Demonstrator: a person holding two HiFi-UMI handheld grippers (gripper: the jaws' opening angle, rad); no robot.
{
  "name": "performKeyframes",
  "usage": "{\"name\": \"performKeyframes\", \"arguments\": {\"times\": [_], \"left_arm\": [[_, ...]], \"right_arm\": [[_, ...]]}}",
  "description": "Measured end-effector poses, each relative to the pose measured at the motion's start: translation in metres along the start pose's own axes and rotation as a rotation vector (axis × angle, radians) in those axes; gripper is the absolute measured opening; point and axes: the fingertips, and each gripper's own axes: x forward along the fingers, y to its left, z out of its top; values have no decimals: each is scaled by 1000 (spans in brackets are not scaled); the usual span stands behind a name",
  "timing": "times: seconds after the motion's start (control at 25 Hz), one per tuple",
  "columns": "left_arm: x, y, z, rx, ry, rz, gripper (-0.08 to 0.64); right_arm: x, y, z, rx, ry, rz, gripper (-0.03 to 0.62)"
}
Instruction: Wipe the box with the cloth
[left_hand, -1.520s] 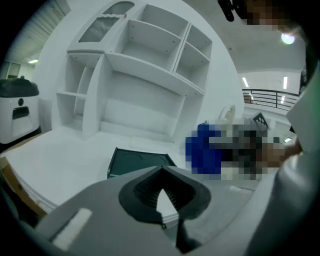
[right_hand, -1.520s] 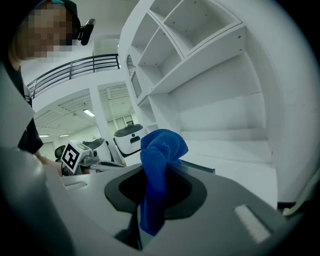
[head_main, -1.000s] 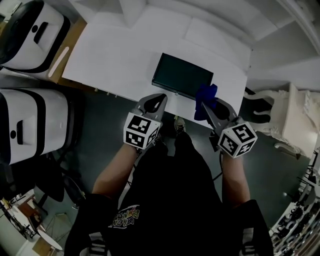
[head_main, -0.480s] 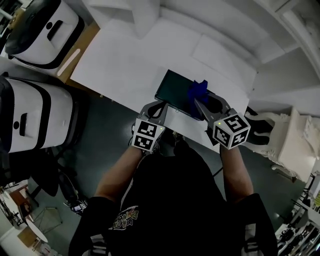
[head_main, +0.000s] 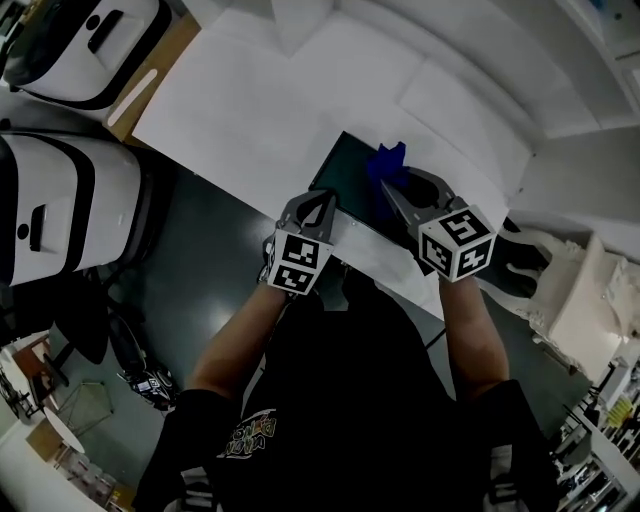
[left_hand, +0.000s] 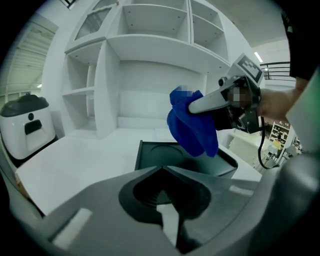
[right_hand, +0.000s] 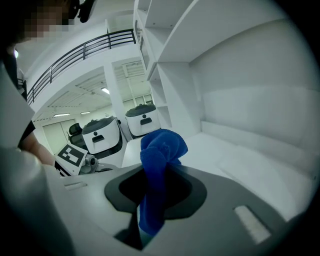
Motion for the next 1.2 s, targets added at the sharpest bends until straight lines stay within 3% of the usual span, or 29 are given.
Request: {"name": "performKeyframes", "arguments": {"times": [0.28,0.64,1.04,1.2], "left_arm": [[5,3,-13,8,42,36,3],[6,4,-13,-69,-1,36,2],[6,4,-13,-87,4,33,2],[6,5,-14,-79,8,39,2]], "right_arm": [[33,-5,6,-88,52,13,100],[91,-9,-6,-424,223,-23,100],[126,-21,-22,-593,357,-67,101],[130,-24,-25,-558,396,-40,100]]}}
